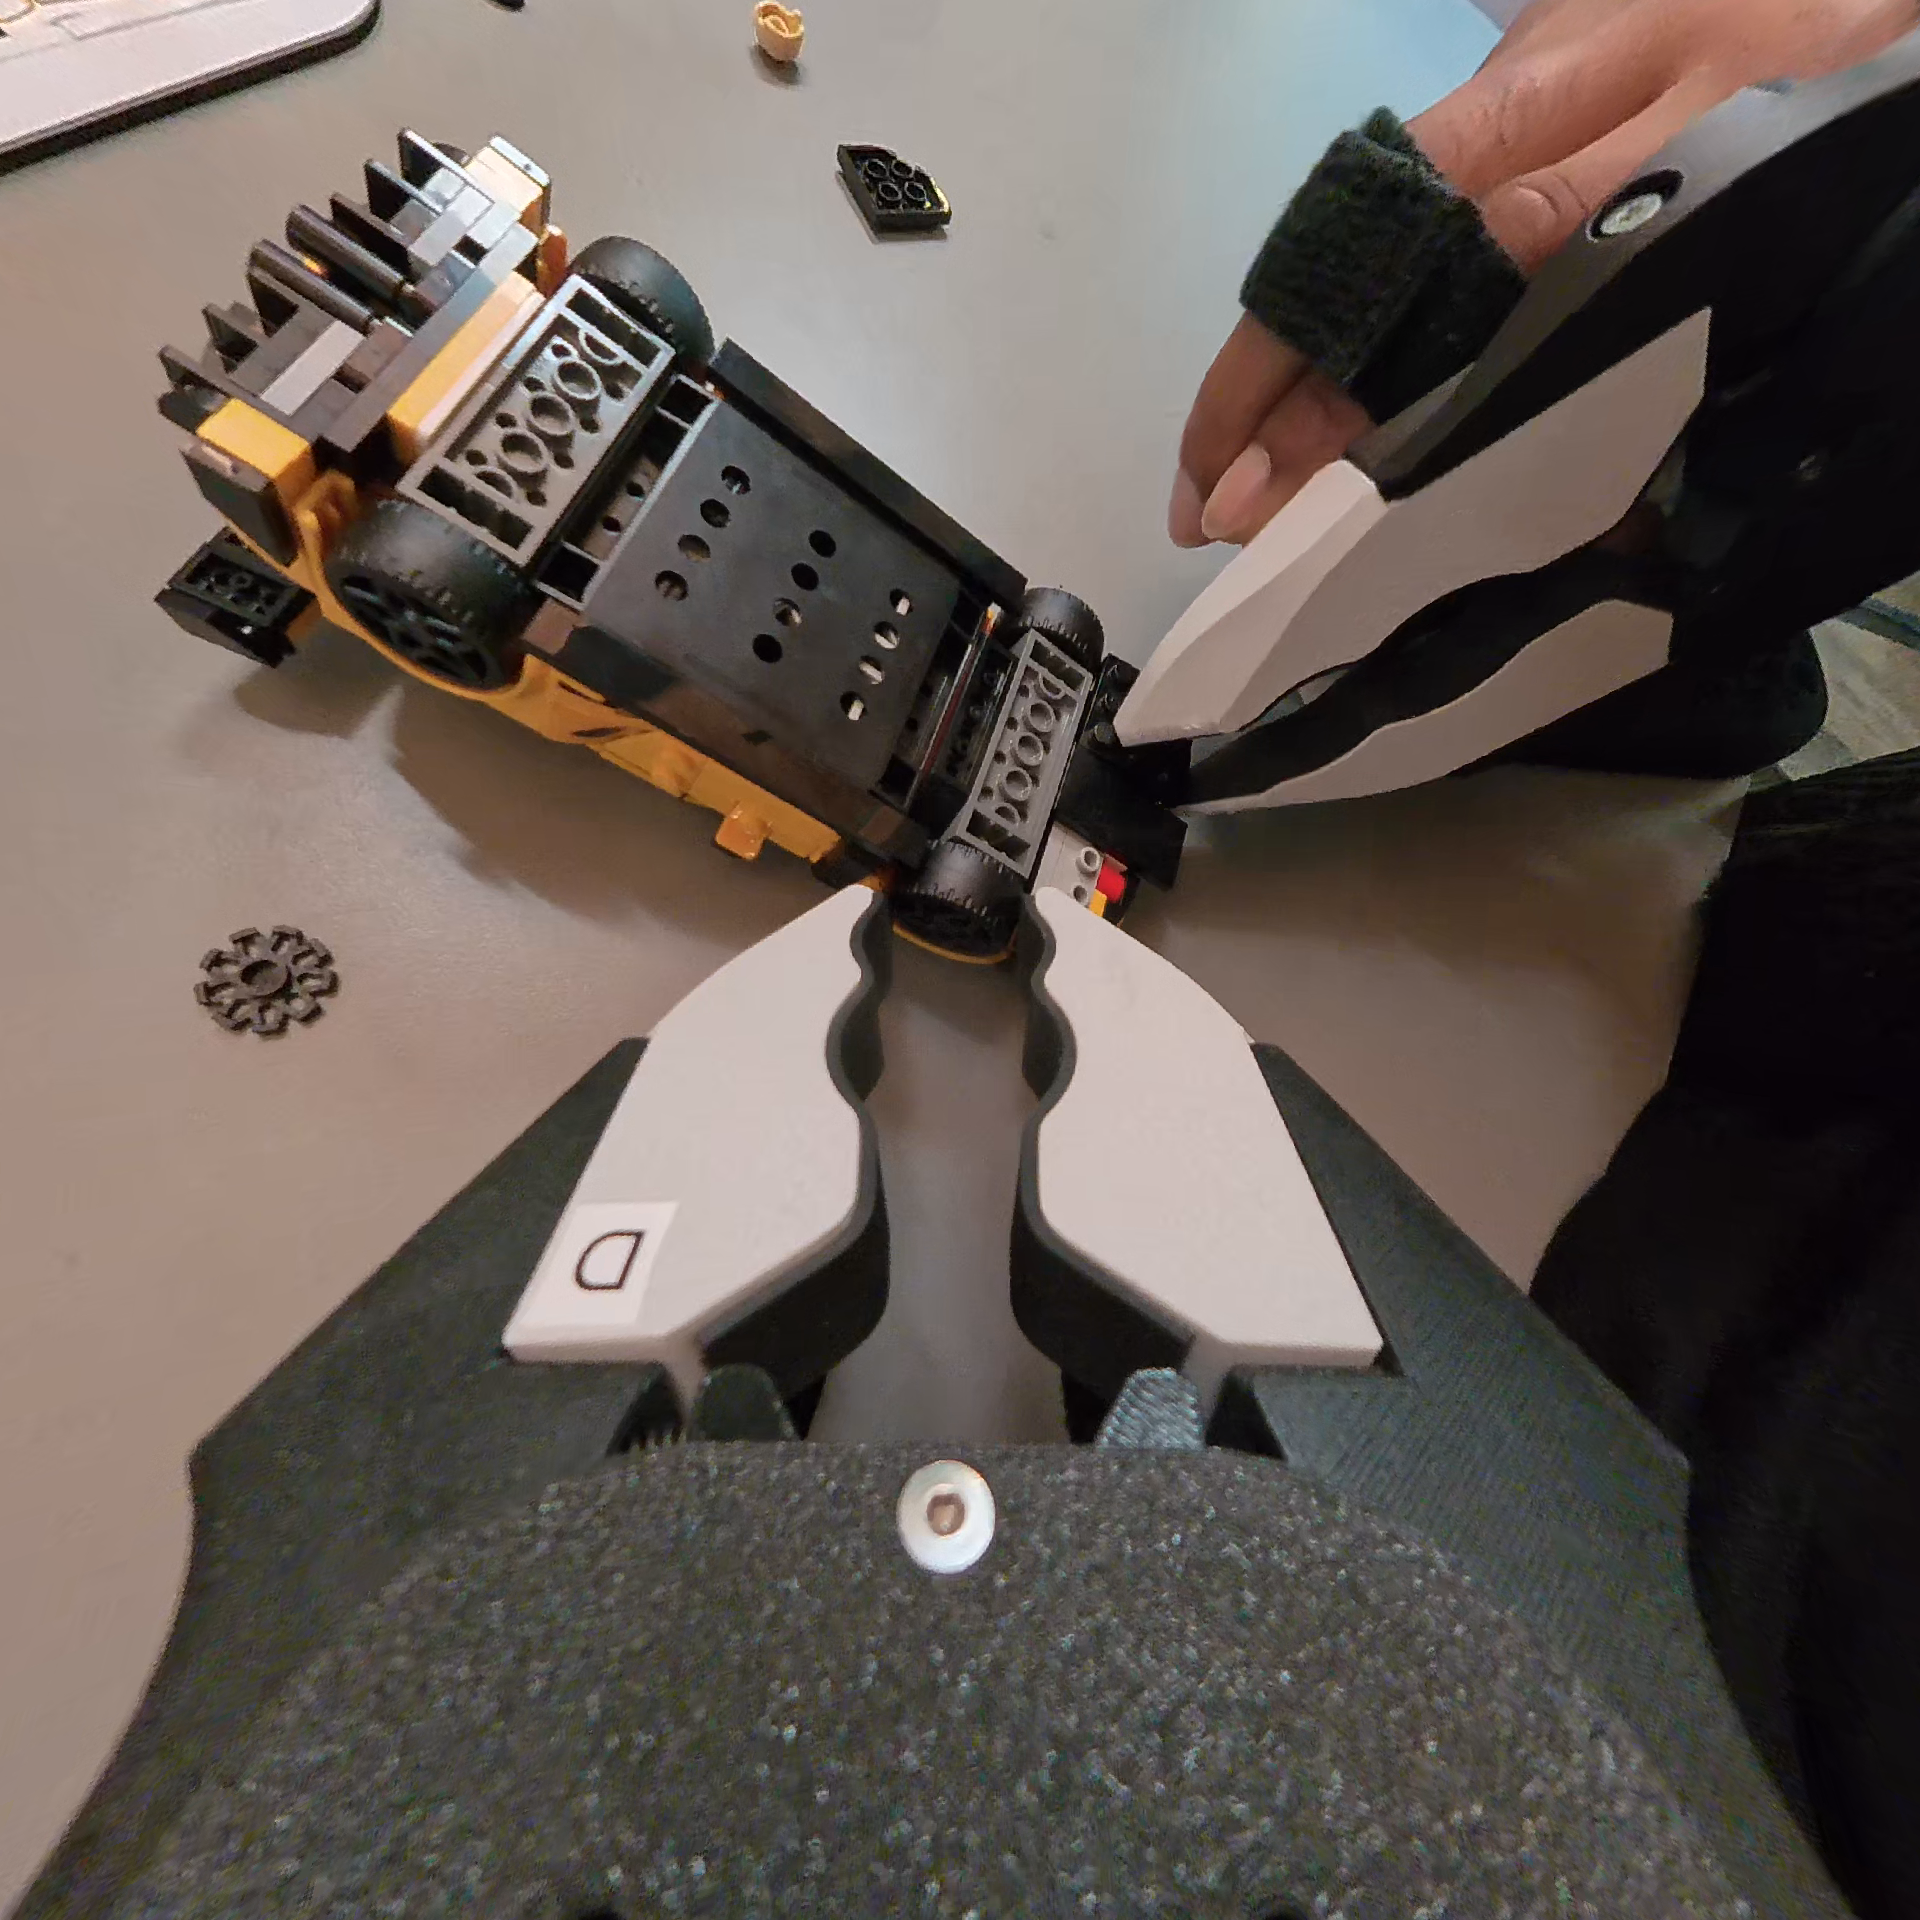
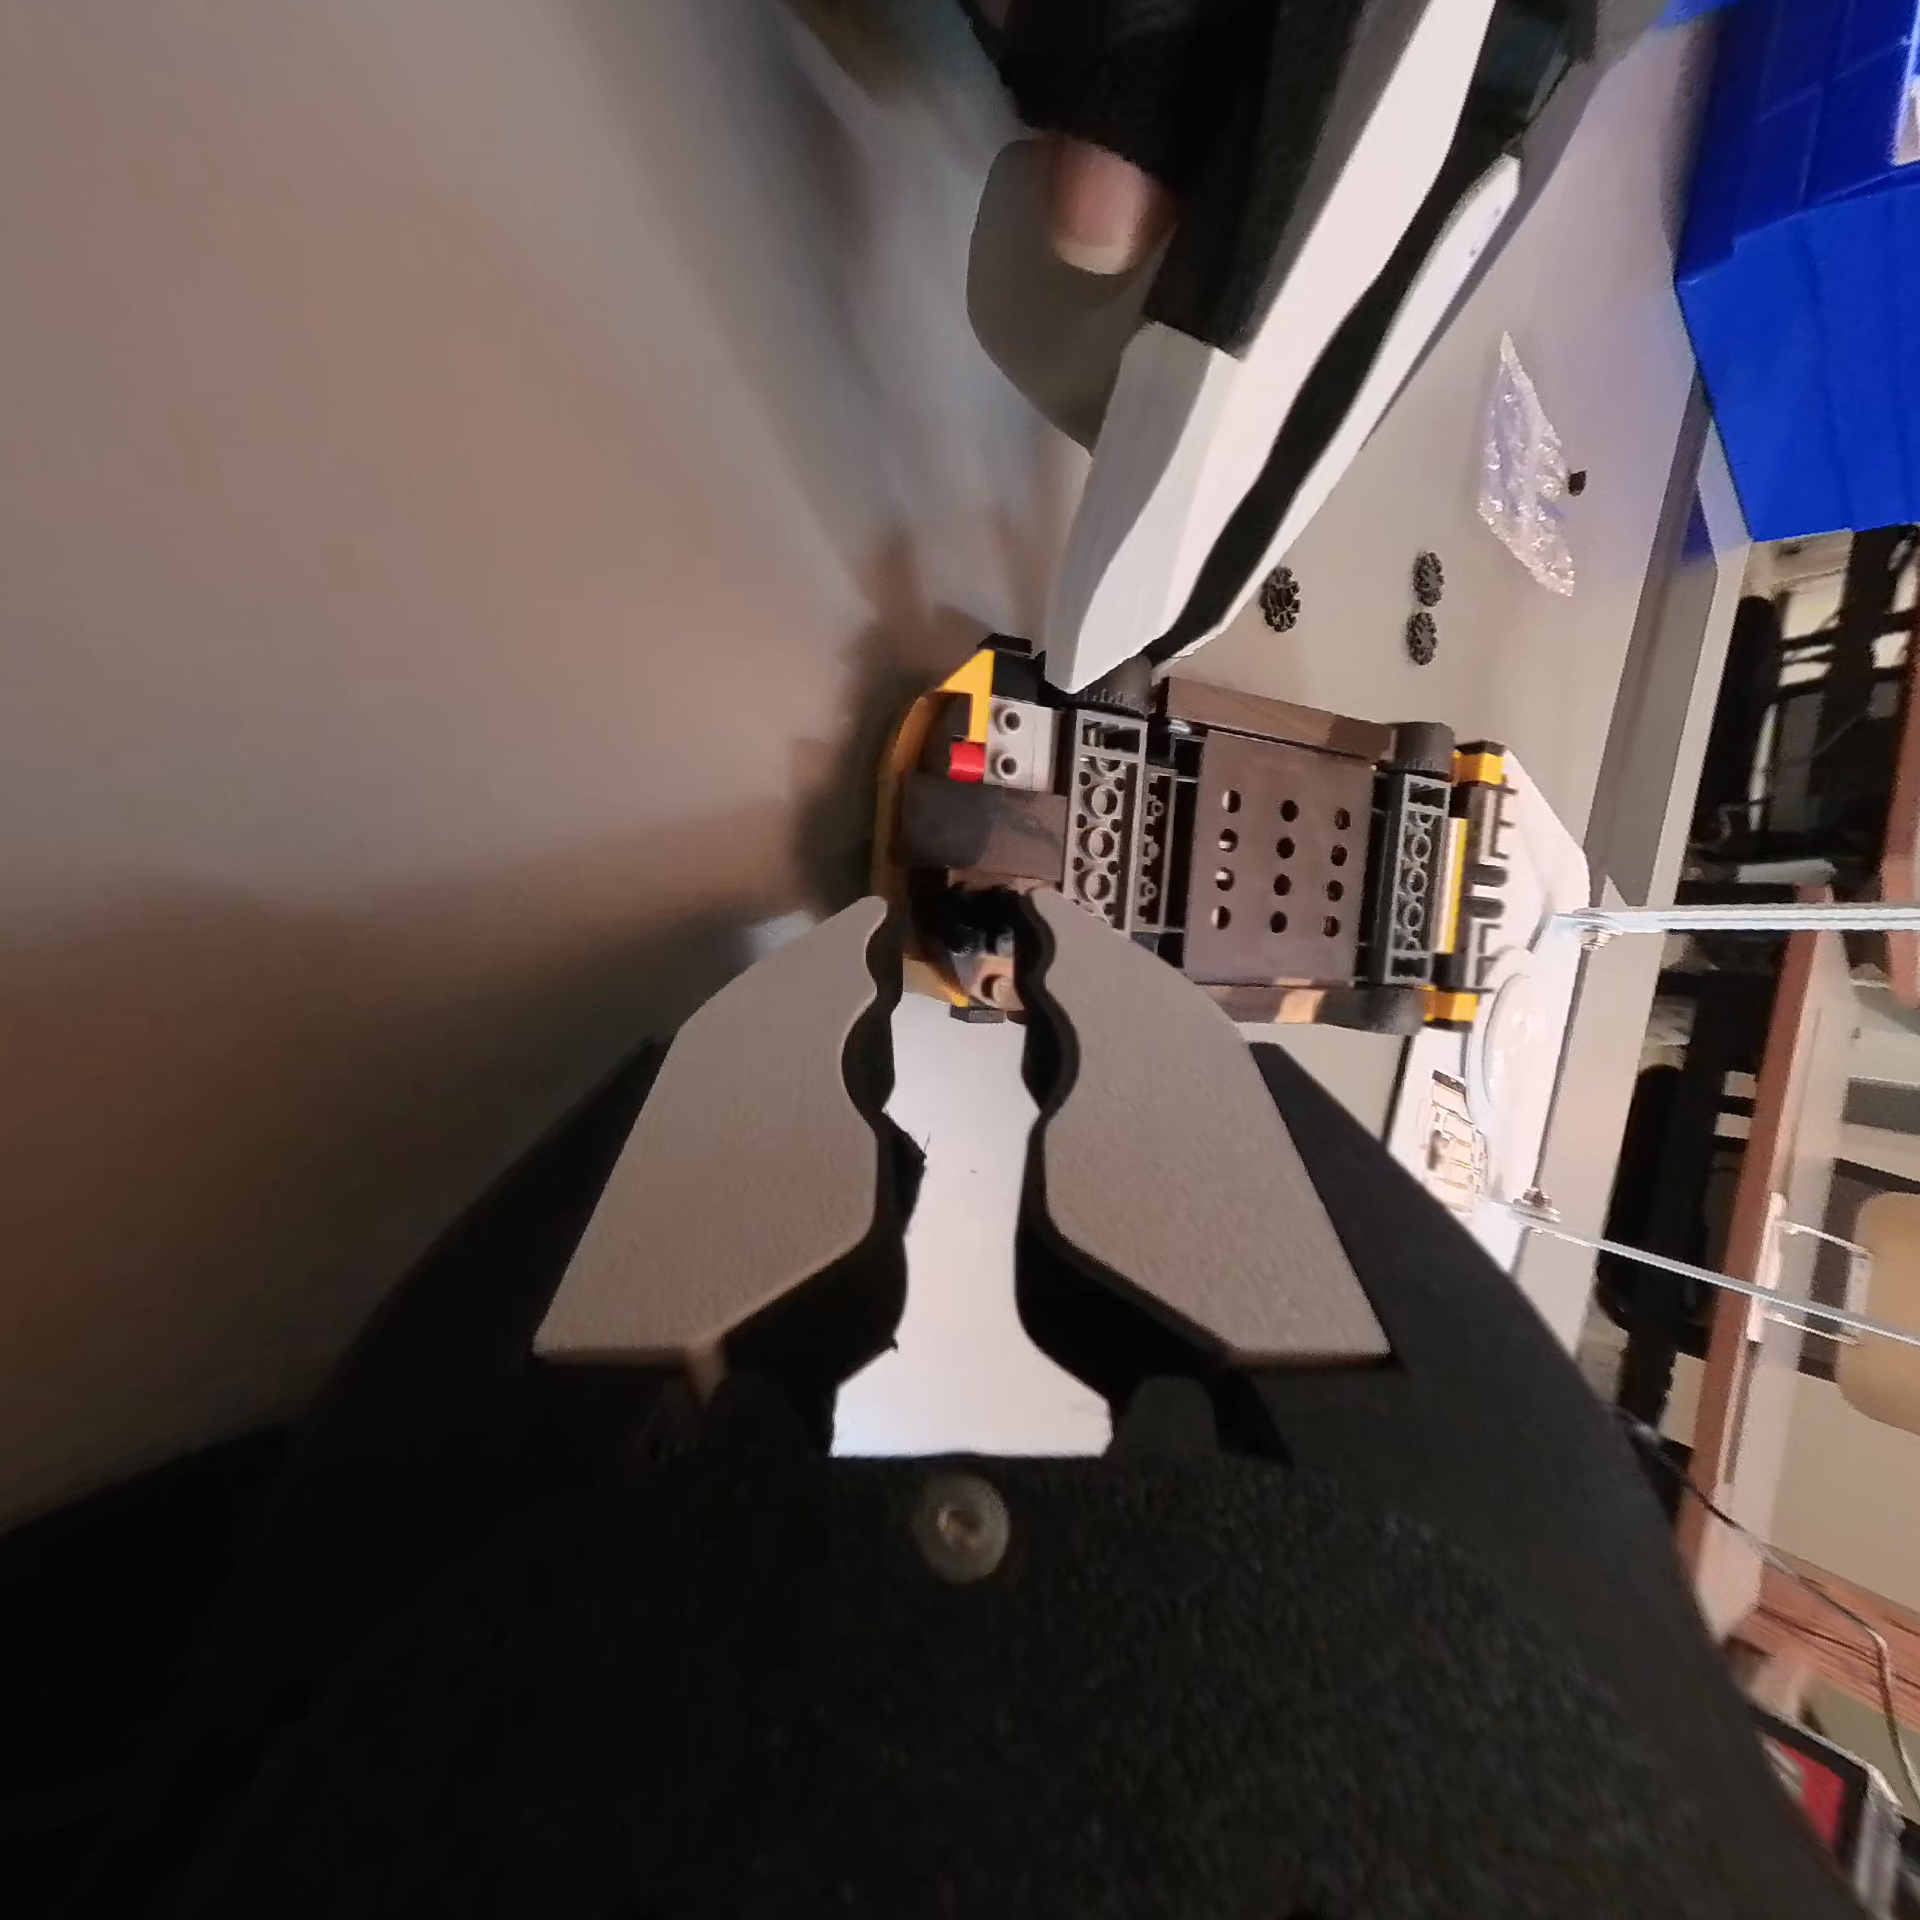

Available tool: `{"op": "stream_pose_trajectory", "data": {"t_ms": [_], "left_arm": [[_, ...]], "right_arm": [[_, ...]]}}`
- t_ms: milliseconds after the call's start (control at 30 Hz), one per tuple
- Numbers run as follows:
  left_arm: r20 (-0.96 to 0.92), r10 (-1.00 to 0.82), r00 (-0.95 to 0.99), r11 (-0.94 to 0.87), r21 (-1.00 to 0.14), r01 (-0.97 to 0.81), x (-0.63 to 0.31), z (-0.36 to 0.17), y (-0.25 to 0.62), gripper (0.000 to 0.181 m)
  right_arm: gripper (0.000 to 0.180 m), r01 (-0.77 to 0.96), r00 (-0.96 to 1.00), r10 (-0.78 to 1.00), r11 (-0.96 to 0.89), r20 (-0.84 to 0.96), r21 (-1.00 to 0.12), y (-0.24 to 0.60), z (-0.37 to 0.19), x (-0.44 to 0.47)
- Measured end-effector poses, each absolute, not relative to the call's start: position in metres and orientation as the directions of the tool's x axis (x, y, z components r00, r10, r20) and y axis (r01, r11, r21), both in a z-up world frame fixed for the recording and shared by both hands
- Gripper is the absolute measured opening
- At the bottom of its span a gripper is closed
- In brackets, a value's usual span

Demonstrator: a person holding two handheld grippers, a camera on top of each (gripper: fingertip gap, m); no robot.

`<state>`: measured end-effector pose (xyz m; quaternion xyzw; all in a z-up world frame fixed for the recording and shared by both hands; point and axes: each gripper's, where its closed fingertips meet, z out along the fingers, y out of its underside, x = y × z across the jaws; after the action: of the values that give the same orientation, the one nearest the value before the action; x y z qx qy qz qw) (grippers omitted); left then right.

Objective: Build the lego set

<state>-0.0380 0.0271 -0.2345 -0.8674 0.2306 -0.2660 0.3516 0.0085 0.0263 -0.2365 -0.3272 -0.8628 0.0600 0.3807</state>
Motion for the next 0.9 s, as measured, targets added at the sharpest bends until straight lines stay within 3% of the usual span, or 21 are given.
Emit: {"op": "stream_pose_trajectory", "data": {"t_ms": [300,900], "left_arm": [[0.304,-0.586,0.751,-0.648,-0.732,-0.210,-0.0380,-0.2345,0.0271,0.023],[0.316,-0.584,0.748,-0.654,-0.729,-0.203,-0.0379,-0.2346,0.0270,0.023]], "right_arm": [[0.035,0.507,-0.471,0.569,0.800,0.674,-0.321,0.0230,-0.2420,0.0115],[0.034,0.534,-0.471,0.595,0.780,0.651,-0.327,0.0194,-0.2426,0.0135]]}}
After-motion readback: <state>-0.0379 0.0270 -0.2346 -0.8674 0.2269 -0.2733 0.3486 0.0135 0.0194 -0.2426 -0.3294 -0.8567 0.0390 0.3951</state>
